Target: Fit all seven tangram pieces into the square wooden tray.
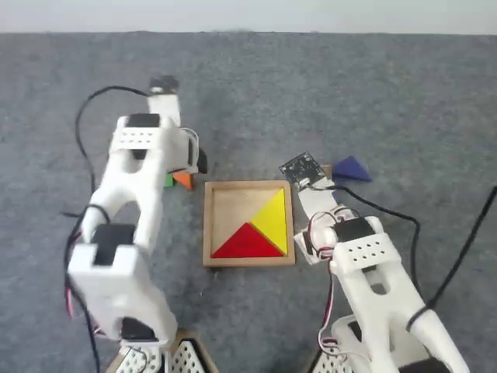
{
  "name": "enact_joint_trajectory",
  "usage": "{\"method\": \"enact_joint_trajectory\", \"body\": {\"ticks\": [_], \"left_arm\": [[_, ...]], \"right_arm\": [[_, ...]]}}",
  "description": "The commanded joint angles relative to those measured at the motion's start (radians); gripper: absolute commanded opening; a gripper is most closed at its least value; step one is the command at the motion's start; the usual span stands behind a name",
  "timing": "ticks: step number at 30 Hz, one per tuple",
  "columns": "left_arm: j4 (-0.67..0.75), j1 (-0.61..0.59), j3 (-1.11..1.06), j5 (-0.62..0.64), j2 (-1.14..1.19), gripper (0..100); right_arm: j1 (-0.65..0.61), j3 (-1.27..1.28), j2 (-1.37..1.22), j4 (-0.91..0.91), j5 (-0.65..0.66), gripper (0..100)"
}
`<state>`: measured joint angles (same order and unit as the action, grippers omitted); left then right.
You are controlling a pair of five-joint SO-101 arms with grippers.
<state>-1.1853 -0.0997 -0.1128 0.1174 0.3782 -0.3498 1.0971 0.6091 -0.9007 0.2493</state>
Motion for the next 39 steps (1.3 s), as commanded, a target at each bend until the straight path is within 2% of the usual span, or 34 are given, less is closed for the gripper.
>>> {"method": "enact_joint_trajectory", "body": {"ticks": [1, 14, 19, 28, 30, 34, 39], "left_arm": [[0.008, 0.006, 0.096, -0.037, 0.060, 25], [0.000, -0.071, 0.292, -0.126, 0.229, 22], [-0.037, -0.063, 0.303, -0.129, 0.239, 12], [-0.114, -0.060, 0.303, -0.187, 0.176, 5], [-0.144, -0.032, 0.303, -0.201, 0.140, 1], [-0.250, 0.048, 0.302, -0.219, 0.037, 1], [-0.400, 0.222, 0.294, -0.319, -0.115, 1]], "right_arm": [[-0.012, -0.008, -0.038, 0.038, 0.006, 6.1], [-0.012, -0.012, -0.081, 0.065, 0.009, 6.1], [-0.012, -0.009, -0.081, 0.070, 0.009, 6.1], [-0.012, -0.009, -0.081, 0.070, 0.009, 6.1], [-0.012, -0.009, -0.081, 0.070, 0.011, 6.1], [-0.008, -0.009, -0.076, 0.071, 0.006, 6.0], [-0.005, -0.008, -0.071, 0.070, 0.009, 5.8]]}}
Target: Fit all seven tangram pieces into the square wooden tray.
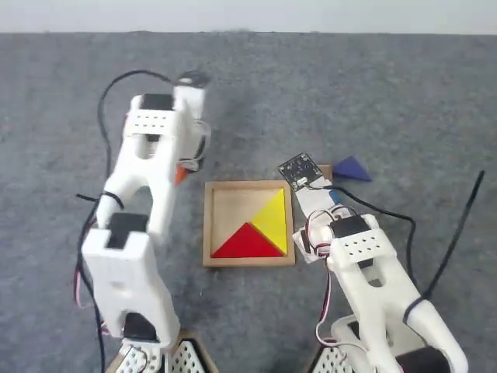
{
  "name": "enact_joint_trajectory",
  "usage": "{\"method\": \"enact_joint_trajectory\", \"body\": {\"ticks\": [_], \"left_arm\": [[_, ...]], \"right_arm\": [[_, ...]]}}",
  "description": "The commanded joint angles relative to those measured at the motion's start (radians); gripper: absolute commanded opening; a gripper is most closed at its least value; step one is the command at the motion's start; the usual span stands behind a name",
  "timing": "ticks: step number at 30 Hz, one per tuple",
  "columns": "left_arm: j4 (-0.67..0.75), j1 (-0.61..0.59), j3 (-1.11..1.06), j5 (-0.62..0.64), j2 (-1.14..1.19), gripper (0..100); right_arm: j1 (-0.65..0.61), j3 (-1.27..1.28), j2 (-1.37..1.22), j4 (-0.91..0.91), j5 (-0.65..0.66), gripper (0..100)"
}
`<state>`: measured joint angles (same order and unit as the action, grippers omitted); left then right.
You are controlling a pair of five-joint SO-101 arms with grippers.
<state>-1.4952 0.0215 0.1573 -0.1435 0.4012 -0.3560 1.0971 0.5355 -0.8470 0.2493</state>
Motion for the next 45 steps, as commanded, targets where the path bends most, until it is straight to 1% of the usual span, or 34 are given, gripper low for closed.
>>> {"method": "enact_joint_trajectory", "body": {"ticks": [1, 2, 4, 7, 10, 14, 18, 25, 29, 35, 45], "left_arm": [[-0.114, 0.143, 0.021, -0.078, -0.160, 1], [-0.123, 0.183, 0.008, -0.095, -0.176, 1], [-0.098, 0.250, -0.028, -0.106, -0.189, 1], [0.014, 0.322, -0.114, -0.106, -0.175, 1], [0.124, 0.365, -0.185, -0.104, -0.143, 1], [0.187, 0.368, -0.206, -0.100, -0.069, 1], [0.190, 0.374, -0.206, -0.106, 0.002, 2], [0.184, 0.367, -0.197, -0.110, 0.026, 12], [0.140, 0.367, -0.159, -0.157, 0.028, 12], [0.084, 0.365, -0.084, -0.164, 0.028, 12], [0.086, 0.365, -0.048, -0.164, 0.028, 12]], "right_arm": [[0.001, -0.008, 0.002, 0.016, 0.009, 5.8], [0.002, -0.008, 0.004, 0.016, 0.008, 5.8], [0.019, -0.011, 0.004, 0.016, 0.006, 5.8], [0.074, -0.015, 0.004, 0.025, 0.005, 5.8], [0.114, -0.015, 0.004, 0.054, 0.005, 5.8], [0.116, -0.015, 0.004, 0.056, 0.011, 5.8], [0.116, -0.015, 0.004, 0.058, 0.012, 5.8], [0.113, -0.015, 0.004, 0.058, 0.012, 5.8], [0.097, -0.015, 0.004, 0.051, 0.012, 5.8], [0.090, -0.014, 0.004, 0.050, 0.012, 5.8], [0.090, -0.014, 0.004, 0.050, 0.012, 5.8]]}}
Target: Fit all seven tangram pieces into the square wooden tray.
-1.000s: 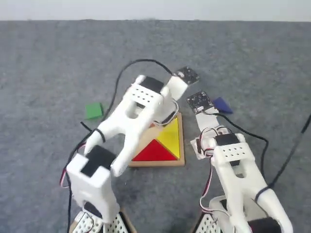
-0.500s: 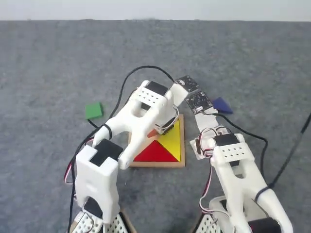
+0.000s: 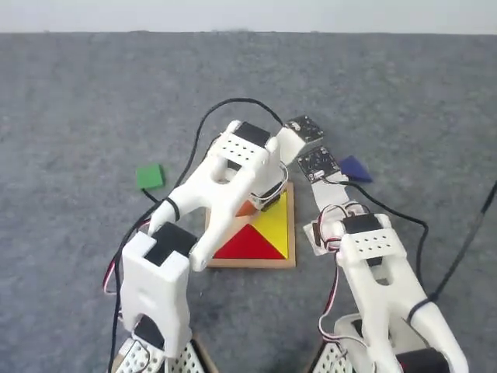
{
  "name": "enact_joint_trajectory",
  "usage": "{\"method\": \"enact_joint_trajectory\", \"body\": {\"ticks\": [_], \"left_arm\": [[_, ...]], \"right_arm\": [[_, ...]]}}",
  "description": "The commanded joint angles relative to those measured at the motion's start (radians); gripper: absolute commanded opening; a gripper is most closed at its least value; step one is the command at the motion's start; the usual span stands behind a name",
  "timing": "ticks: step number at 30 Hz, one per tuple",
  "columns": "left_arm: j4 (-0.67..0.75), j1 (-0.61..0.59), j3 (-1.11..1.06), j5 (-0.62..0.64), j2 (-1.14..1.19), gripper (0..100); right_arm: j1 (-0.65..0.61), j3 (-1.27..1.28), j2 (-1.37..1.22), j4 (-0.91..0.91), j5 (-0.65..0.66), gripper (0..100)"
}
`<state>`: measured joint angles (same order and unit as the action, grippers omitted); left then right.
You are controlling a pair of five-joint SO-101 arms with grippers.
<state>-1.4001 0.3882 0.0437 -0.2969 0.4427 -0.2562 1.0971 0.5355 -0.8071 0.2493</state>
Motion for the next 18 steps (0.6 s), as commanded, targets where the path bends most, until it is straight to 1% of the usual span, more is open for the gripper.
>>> {"method": "enact_joint_trajectory", "body": {"ticks": [1, 8, 18], "left_arm": [[-0.009, -0.002, 0.076, -0.011, -0.014, 12], [-0.063, -0.044, 0.188, -0.009, -0.011, 12], [-0.061, -0.061, 0.193, -0.008, -0.002, 12]], "right_arm": [[-0.010, -0.014, 0.004, 0.010, 0.012, 5.8], [-0.010, -0.014, 0.004, 0.012, 0.012, 5.8], [-0.010, -0.014, 0.004, 0.012, 0.012, 5.8]]}}
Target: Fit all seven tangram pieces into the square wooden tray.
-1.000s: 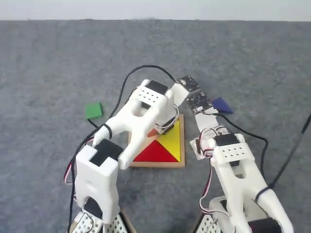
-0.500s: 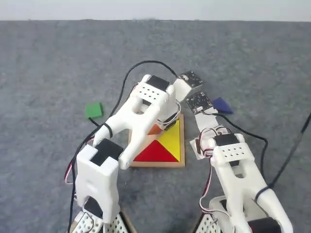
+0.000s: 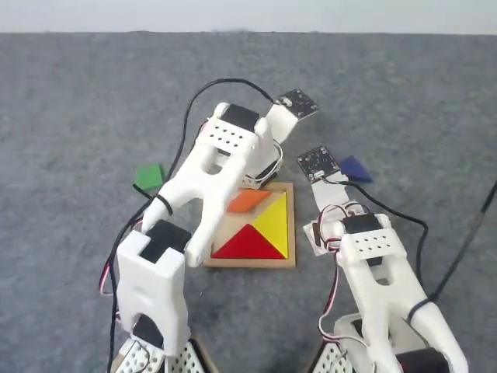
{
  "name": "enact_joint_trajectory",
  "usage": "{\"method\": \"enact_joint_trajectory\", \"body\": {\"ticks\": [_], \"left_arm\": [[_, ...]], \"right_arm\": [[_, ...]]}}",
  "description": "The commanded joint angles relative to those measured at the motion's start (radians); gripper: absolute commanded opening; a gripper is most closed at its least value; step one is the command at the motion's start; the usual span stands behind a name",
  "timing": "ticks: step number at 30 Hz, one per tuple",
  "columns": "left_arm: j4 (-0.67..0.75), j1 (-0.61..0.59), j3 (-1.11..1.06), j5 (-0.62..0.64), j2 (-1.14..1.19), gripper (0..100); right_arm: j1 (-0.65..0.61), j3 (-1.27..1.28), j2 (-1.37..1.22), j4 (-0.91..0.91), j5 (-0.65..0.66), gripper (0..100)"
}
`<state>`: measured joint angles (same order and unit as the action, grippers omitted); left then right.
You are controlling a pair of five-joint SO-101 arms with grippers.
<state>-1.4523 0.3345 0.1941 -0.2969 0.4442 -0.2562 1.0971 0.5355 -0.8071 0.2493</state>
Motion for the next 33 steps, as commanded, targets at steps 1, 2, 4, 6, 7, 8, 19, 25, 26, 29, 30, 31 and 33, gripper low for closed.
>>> {"method": "enact_joint_trajectory", "body": {"ticks": [1, 2, 4, 6, 7, 8, 19, 25, 26, 29, 30, 31, 33], "left_arm": [[-0.009, -0.008, 0.035, -0.008, -0.003, 12], [-0.008, -0.008, 0.018, -0.009, -0.003, 12], [0.011, -0.008, -0.030, -0.009, -0.003, 12], [0.049, -0.021, -0.090, -0.009, -0.005, 12], [0.064, -0.034, -0.114, -0.011, -0.005, 12], [0.075, -0.051, -0.131, -0.011, -0.005, 12], [0.132, -0.098, -0.213, -0.046, -0.005, 12], [0.222, -0.026, -0.298, -0.040, -0.005, 12], [0.229, -0.020, -0.300, -0.038, -0.005, 12], [0.232, -0.011, -0.300, -0.037, -0.003, 12], [0.230, -0.008, -0.300, -0.037, -0.003, 12], [0.230, -0.002, -0.300, -0.037, -0.003, 12], [0.229, 0.012, -0.300, -0.037, -0.003, 12]], "right_arm": [[-0.010, -0.014, 0.004, 0.012, 0.012, 5.8], [-0.010, -0.014, 0.004, 0.012, 0.012, 5.8], [-0.010, -0.014, 0.004, 0.010, 0.012, 5.8], [-0.010, -0.014, 0.004, 0.010, 0.012, 5.8], [-0.010, -0.014, 0.004, 0.010, 0.012, 5.8], [-0.010, -0.014, 0.004, 0.010, 0.012, 5.8], [-0.010, -0.014, 0.004, 0.013, 0.012, 5.8], [-0.010, -0.014, 0.004, 0.015, 0.012, 5.8], [-0.010, -0.014, 0.004, 0.015, 0.012, 5.8], [-0.010, -0.014, 0.004, 0.015, 0.012, 5.8], [-0.010, -0.014, 0.004, 0.015, 0.012, 5.8], [-0.010, -0.014, 0.004, 0.015, 0.012, 5.8], [-0.010, -0.014, 0.004, 0.015, 0.012, 5.8]]}}
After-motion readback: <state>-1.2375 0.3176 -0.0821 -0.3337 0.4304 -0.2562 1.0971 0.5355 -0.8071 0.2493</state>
